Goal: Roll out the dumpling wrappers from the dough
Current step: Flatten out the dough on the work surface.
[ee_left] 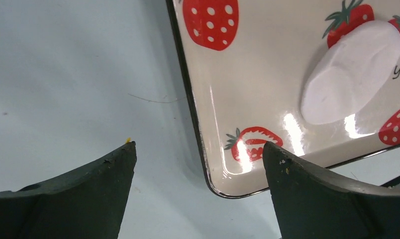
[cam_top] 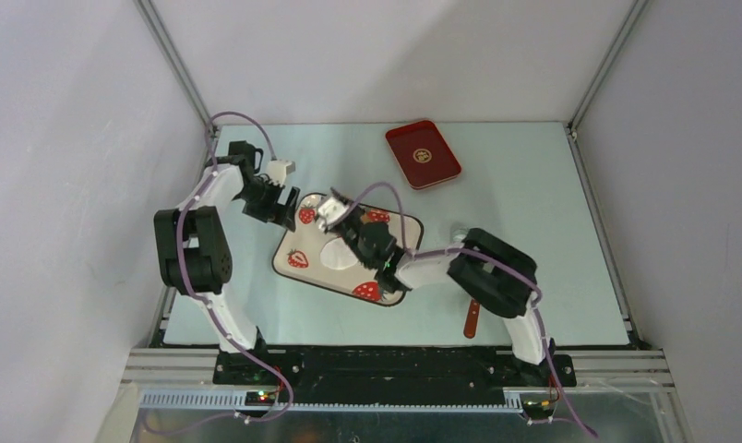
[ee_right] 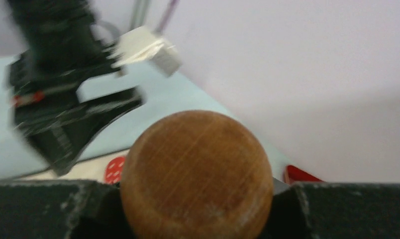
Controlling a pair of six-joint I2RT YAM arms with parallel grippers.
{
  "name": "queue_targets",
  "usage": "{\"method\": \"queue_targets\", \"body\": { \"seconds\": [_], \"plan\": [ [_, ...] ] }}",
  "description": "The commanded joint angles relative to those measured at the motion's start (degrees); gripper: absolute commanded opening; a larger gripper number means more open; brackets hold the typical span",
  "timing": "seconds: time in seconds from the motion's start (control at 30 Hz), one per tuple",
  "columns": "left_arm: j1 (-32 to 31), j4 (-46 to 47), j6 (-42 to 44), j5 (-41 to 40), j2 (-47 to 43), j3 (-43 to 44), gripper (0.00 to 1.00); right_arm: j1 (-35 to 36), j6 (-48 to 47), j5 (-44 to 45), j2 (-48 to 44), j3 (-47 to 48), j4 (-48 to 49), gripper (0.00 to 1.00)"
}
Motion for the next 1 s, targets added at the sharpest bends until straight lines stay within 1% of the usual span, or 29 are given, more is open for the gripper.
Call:
{"method": "queue_targets", "body": {
  "seconds": [0.0,0.07,0.13,0.17,0.2,0.27,0.4,0.57,0.77,0.83,0.97],
  "plan": [
    [0.29,-0.63,1.13,3.58,-0.13,-1.99,1.00,4.19,-7.11,-4.29,3.46,-3.54,22.48,0.00],
    [0.31,-0.48,0.75,3.80,0.43,-2.15,1.00,5.58,-8.52,-5.72,4.17,-5.05,23.25,0.00],
    [0.34,0.00,-0.03,3.24,0.92,-2.28,0.97,6.90,-9.76,-7.04,4.60,-6.17,22.98,0.00],
    [0.31,0.52,-0.47,3.14,1.17,-2.37,0.96,7.39,-10.55,-7.88,4.47,-6.53,21.51,0.00],
    [0.35,0.73,-1.30,3.04,1.29,-2.40,0.91,8.16,-10.99,-8.40,4.33,-6.62,20.28,0.00],
    [0.26,1.11,-2.15,3.41,1.74,-2.61,0.86,8.92,-11.53,-8.95,3.65,-7.01,16.32,0.00],
    [0.28,2.23,-3.93,3.05,2.34,-3.07,0.81,9.89,-11.44,-9.58,2.14,-9.20,10.61,0.00],
    [0.27,3.52,-5.74,2.65,3.03,-2.97,0.73,11.59,-11.34,-9.77,2.72,-11.54,9.96,0.00],
    [0.27,4.38,-6.78,2.54,3.62,-3.42,0.70,12.17,-10.98,-9.66,6.30,-11.58,10.97,0.00],
    [0.20,4.58,-7.02,2.44,3.83,-3.49,0.66,12.11,-10.80,-9.74,7.05,-11.42,10.74,0.00],
    [-0.19,4.96,-7.30,2.18,4.01,-3.72,0.53,11.21,-9.49,-9.82,8.42,-10.42,8.78,0.00]
  ]
}}
